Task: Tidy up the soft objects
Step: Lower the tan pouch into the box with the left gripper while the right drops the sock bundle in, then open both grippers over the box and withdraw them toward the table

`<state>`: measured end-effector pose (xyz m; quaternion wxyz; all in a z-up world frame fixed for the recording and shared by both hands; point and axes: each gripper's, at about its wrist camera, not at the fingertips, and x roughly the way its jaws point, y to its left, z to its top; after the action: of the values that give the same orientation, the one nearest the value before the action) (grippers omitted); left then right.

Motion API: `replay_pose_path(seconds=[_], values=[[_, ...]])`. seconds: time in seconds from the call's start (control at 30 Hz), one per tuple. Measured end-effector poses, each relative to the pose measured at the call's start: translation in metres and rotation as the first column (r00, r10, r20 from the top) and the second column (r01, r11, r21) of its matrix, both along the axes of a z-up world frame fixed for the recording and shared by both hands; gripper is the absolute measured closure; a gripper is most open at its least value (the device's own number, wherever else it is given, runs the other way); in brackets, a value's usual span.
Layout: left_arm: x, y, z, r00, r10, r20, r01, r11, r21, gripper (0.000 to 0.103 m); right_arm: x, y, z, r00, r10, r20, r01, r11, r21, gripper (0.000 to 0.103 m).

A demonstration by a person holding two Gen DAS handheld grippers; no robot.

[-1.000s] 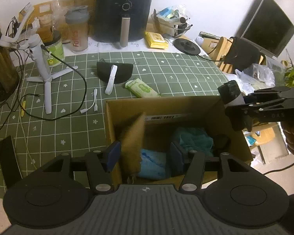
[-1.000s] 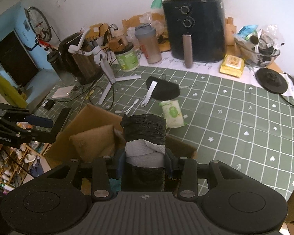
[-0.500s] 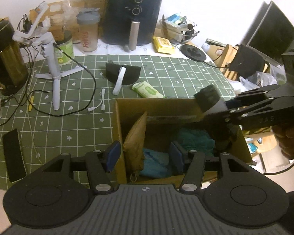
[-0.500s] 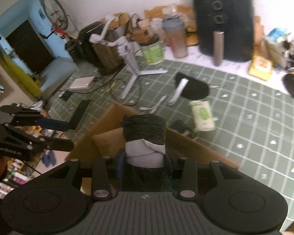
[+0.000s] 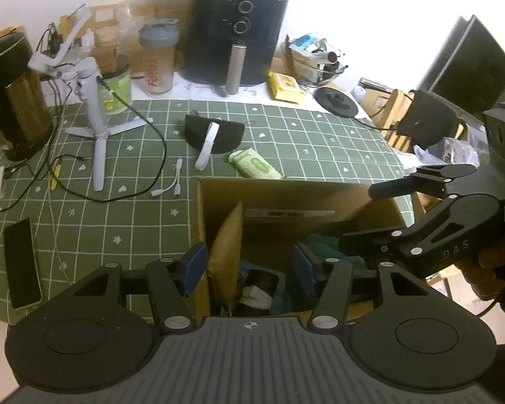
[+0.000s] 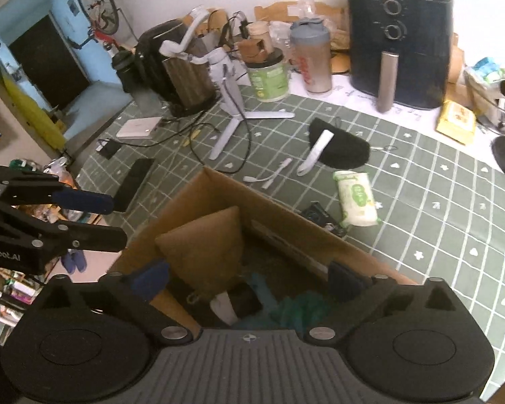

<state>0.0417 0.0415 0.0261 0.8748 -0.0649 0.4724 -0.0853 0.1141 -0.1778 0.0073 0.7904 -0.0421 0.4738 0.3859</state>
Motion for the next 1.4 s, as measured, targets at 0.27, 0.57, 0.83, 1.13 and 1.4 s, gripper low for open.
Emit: replay_pose_path(seconds=[0.27,0.57,0.83,1.13,1.4], values=[[0.017,-0.010,0.000,0.999,-0.035,0.000,0.035,0.999,-0.011,0.048,0.000,-0.039,0.000,0.993,-0.113,0.037,0.114,0.993,-0.022,0.000],[0.029,-0.029,0.002,0.993,-0.121,0.010,0.121,0.992,0.017,0.048,-0.002,-0.084,-0.004,0.971,-0.231,0.059,0.233,0.972,-0.021,0.000],[0.033,-0.038,0.004,0.986,-0.163,0.022,0.162,0.986,0.034,0.048,0.007,-0.106,-0.003,0.949,-0.302,0.090,0.304,0.953,-0.014,0.000],[0.043,-0.029,0.000,0.989,-0.146,0.025,0.146,0.989,0.028,0.048,0.035,-0.110,-0.017,0.920,-0.375,0.111,0.384,0.920,-0.075,0.000],[0.054,-0.017,-0.011,0.993,-0.121,0.009,0.121,0.993,-0.004,0.048,0.066,-0.110,-0.038,0.894,-0.420,0.158,0.433,0.900,-0.056,0.000]])
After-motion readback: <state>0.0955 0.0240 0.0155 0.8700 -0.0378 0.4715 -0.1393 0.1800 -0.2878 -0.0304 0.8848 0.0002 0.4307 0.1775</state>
